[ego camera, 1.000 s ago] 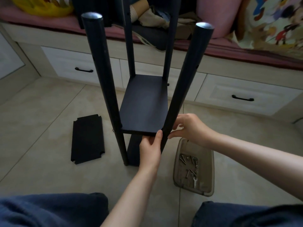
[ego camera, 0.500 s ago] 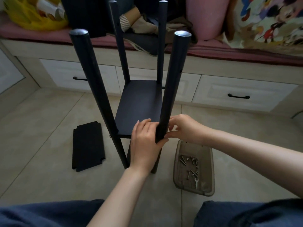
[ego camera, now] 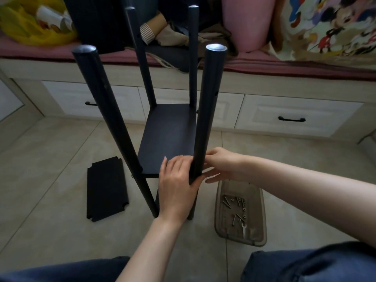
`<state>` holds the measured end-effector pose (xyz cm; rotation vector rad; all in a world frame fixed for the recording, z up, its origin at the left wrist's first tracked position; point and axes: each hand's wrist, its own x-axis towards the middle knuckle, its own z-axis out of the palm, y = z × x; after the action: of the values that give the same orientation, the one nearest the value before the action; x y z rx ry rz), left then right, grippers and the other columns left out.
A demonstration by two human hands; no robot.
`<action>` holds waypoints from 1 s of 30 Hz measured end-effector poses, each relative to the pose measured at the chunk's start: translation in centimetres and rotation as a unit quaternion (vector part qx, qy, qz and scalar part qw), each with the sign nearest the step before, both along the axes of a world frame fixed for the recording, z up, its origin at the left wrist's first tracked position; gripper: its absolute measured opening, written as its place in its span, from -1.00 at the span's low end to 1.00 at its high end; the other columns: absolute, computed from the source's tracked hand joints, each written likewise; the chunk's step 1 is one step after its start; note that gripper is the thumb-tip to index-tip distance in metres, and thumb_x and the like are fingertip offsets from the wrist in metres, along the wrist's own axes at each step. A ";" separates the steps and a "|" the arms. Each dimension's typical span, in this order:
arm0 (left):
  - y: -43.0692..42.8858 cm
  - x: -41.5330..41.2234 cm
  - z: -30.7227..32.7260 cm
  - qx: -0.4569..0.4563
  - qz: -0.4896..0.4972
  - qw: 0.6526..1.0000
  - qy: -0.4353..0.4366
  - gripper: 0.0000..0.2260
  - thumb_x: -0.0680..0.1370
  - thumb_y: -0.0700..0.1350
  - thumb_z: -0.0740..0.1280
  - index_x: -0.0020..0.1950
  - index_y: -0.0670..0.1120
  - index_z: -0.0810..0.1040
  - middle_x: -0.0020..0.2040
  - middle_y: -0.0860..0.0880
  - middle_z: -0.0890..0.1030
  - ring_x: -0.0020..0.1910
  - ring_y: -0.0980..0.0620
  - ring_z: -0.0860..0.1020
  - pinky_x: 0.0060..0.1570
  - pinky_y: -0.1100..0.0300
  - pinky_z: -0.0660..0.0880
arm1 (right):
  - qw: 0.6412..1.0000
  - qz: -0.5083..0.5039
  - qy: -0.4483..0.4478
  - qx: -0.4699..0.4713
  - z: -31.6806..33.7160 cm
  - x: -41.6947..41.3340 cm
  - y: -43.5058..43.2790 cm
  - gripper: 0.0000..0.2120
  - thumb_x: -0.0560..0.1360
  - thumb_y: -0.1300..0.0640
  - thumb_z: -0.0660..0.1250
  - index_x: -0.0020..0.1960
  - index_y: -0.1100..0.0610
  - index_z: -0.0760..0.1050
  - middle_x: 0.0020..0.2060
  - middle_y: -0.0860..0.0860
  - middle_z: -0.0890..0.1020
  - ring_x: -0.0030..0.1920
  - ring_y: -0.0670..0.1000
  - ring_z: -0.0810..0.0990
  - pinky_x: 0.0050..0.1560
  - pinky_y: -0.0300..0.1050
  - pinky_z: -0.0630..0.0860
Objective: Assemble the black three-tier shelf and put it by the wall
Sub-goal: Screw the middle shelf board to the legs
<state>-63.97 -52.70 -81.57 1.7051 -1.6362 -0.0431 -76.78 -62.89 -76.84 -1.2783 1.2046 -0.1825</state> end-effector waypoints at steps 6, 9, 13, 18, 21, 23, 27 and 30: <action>0.2 1.0 -1.0 0.005 0.012 0.995 -0.101 -0.55 0.55 0.14 0.34 0.37 -0.06 0.57 0.39 -0.04 0.57 0.47 -0.14 0.42 0.53 -0.23 0.15 | 0.998 0.004 -0.046 0.030 0.0 -1.1 -0.2 -0.71 0.62 0.01 0.29 0.22 0.17 0.56 0.06 0.09 0.71 0.03 0.11 0.71 0.11 0.07 0.62; 0.3 1.3 -1.5 0.005 0.019 0.991 -0.134 -0.51 0.60 0.20 0.18 0.36 -0.08 0.59 0.37 -0.05 0.58 0.44 -0.14 0.46 0.50 -0.19 0.25 | 0.996 0.006 -0.066 0.060 -0.1 -2.0 -0.5 -0.69 0.63 0.00 0.27 0.26 0.16 0.49 0.05 0.10 0.71 0.04 0.13 0.71 0.10 0.06 0.61; 0.3 1.3 -2.0 -0.031 0.029 0.989 -0.142 -0.53 0.60 0.18 0.20 0.29 -0.11 0.64 0.33 -0.06 0.61 0.41 -0.13 0.50 0.43 -0.09 0.33 | 0.998 0.014 -0.023 0.063 -0.8 -3.8 -0.8 -0.79 0.66 0.08 0.21 0.22 0.14 0.49 0.01 0.07 0.73 0.02 0.06 0.72 -0.01 -0.06 0.65; 0.0 1.2 -2.6 -0.072 0.040 0.986 -0.145 -0.57 0.60 0.15 0.27 0.22 -0.14 0.68 0.28 -0.07 0.64 0.38 -0.14 0.52 0.40 -0.06 0.35 | 0.993 0.062 0.048 0.083 -3.3 -7.3 -0.9 -0.78 0.66 0.08 0.23 0.22 0.16 0.51 0.03 0.08 0.72 0.04 0.02 0.71 0.01 -0.13 0.64; -0.1 1.3 -2.9 -0.079 0.043 0.985 -0.148 -0.59 0.60 0.13 0.28 0.20 -0.15 0.69 0.27 -0.06 0.65 0.38 -0.13 0.52 0.40 -0.05 0.35 | 0.990 0.073 0.116 0.043 -6.8 -10.3 -0.1 -0.81 0.65 0.10 0.24 0.06 0.18 0.57 0.03 0.13 0.71 0.05 0.09 0.70 0.10 -0.07 0.63; -0.2 1.2 -3.0 -0.078 0.045 0.985 -0.149 -0.60 0.61 0.13 0.28 0.20 -0.15 0.69 0.27 -0.06 0.65 0.39 -0.12 0.51 0.40 -0.04 0.33 | 0.984 0.067 0.162 0.011 -9.5 -12.0 0.5 -0.82 0.62 0.13 0.28 0.01 0.23 0.60 -0.04 0.14 0.72 -0.02 0.10 0.71 0.00 -0.08 0.66; -0.3 1.0 -3.3 -0.078 0.051 0.986 -0.140 -0.62 0.61 0.11 0.29 0.20 -0.14 0.69 0.27 -0.03 0.65 0.40 -0.08 0.50 0.41 0.00 0.30 | 0.975 0.069 0.208 -0.021 -14.8 -13.3 1.1 -0.79 0.58 0.18 0.32 -0.21 0.19 0.59 -0.29 0.05 0.67 -0.33 -0.05 0.63 -0.37 -0.29 0.51; -0.3 1.2 -3.6 -0.087 0.054 0.983 -0.150 -0.65 0.61 0.09 0.31 0.18 -0.13 0.69 0.25 -0.03 0.66 0.40 -0.08 0.51 0.39 -0.05 0.35 | 0.974 0.103 0.203 -0.017 -18.3 -12.6 1.1 -0.82 0.57 0.21 0.31 -0.17 0.21 0.61 -0.29 0.07 0.65 -0.32 -0.03 0.60 -0.27 -0.20 0.53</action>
<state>-62.82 -53.04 -85.19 1.7227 -1.7012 0.4177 -89.39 -61.76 -95.11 -1.5063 1.4042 0.2217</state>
